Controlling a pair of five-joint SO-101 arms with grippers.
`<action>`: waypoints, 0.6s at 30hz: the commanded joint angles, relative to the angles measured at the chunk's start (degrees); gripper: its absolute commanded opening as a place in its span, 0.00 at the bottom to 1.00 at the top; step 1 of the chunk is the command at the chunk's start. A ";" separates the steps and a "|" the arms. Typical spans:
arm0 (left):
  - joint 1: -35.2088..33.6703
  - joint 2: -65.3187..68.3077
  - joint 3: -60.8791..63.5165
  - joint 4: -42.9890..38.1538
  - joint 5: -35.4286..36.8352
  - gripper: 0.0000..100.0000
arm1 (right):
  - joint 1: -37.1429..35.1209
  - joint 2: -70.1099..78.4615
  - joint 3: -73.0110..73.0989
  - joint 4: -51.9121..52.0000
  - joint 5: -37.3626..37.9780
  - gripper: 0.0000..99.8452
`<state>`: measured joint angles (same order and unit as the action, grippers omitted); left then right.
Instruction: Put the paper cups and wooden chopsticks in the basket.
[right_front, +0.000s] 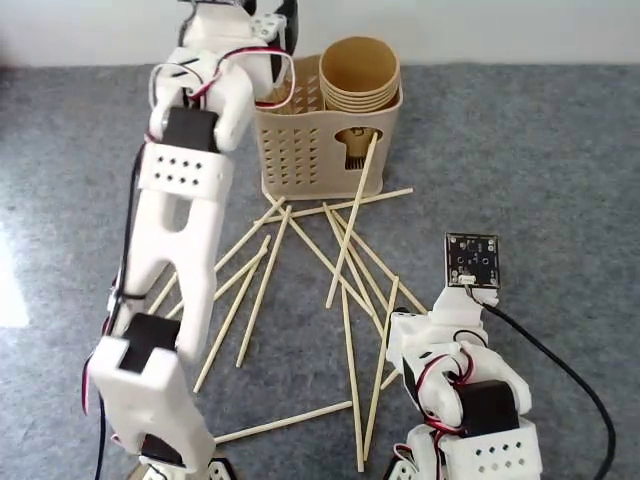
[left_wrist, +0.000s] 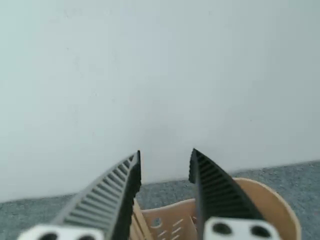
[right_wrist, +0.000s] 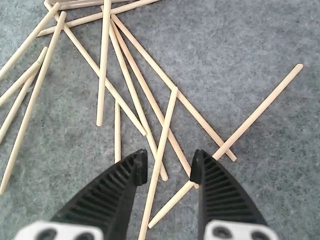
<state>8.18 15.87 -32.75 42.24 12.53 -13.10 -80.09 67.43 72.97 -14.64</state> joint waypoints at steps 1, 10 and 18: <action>-1.23 -8.18 -2.07 5.80 -0.53 0.16 | 0.48 -0.40 -0.62 -1.19 -0.62 0.16; -3.52 -16.53 -1.71 28.66 -2.02 0.16 | 0.66 -0.04 -0.53 -1.10 -0.62 0.16; -3.52 -18.02 -1.63 45.63 -5.01 0.15 | 0.75 -0.04 -0.53 -1.01 -0.62 0.16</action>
<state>5.01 1.01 -32.84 84.35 8.40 -13.10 -80.00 67.43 72.97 -14.64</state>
